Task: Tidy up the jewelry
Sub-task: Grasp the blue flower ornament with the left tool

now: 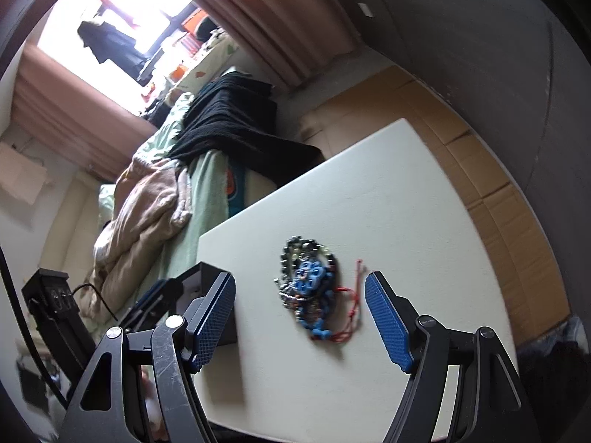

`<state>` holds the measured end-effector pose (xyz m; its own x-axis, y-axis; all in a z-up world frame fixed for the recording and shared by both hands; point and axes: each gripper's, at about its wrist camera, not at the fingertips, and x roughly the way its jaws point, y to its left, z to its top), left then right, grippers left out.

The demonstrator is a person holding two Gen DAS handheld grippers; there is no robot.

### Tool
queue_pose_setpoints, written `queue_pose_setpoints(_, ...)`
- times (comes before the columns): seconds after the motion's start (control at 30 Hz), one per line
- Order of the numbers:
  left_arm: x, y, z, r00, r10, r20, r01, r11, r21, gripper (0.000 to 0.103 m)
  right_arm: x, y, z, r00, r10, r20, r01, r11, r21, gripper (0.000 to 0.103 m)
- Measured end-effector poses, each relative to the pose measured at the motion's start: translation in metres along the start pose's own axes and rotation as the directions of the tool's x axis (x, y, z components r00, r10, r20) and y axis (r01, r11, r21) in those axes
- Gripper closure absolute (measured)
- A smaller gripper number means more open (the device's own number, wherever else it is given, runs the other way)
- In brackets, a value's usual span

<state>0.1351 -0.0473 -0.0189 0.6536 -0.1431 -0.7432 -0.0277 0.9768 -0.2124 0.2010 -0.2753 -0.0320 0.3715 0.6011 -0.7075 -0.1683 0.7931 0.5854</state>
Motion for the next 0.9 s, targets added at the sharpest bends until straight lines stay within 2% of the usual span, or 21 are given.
queue_pose_setpoints(0.27,0.041,-0.037,0.006,0.992,-0.008,-0.122,0.018,0.997,0.078,0.041,-0.019,-0.033,0.009,1.000,-0.004,0.017,0.003,0.997,0.081,0.030)
queue_pose_setpoints(0.53,0.085,-0.046,-0.005,0.976,0.002,-0.219,0.021,0.995,0.100,0.044,-0.021,-0.048,0.014,1.000,0.003,0.001,-0.003,0.992,0.122,0.030)
queue_pose_setpoints(0.73,0.112,-0.049,-0.011,0.961,0.025,-0.275,0.013,0.991,0.133,0.055,-0.017,-0.051,0.016,1.000,-0.006,-0.010,0.007,0.991,0.132,0.030)
queue_pose_setpoints(0.8,0.113,-0.051,-0.012,0.964,0.046,-0.262,-0.003,0.987,0.162,0.066,-0.015,-0.050,0.016,1.000,-0.012,-0.014,0.014,0.992,0.127,0.030)
queue_pose_setpoints(0.9,0.105,-0.044,-0.007,0.968,0.001,-0.250,0.030,0.992,0.119,0.067,-0.010,-0.048,0.017,1.000,-0.024,-0.019,0.027,0.993,0.119,0.030)
